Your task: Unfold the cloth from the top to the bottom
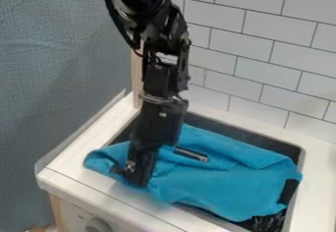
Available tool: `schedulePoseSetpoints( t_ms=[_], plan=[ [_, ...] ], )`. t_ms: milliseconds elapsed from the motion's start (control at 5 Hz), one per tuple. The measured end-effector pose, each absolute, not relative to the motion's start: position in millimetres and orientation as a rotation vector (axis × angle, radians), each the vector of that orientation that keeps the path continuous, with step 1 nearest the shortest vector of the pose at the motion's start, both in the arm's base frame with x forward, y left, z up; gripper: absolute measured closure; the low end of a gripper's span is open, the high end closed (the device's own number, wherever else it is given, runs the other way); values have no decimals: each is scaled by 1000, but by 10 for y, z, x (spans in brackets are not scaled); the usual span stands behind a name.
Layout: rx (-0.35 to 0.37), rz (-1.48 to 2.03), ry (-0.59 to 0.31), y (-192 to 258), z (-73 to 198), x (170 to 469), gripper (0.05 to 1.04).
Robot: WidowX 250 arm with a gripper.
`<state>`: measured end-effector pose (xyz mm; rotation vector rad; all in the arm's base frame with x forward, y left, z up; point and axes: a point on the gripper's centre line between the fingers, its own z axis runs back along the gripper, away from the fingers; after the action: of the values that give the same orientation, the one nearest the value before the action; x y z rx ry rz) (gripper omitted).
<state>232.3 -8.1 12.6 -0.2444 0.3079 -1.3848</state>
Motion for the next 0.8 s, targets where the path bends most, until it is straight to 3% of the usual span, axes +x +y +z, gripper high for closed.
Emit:
schedulePoseSetpoints(
  t_ms=[400, 600, 800],
  plan=[
    [-241, -1366, 320, -94, 130, 2312, 262],
    [-244, -1360, 317, -100, 130, 2311, 62],
    [-251, -1356, 312, -120, 143, 2318, 76]
  ],
)
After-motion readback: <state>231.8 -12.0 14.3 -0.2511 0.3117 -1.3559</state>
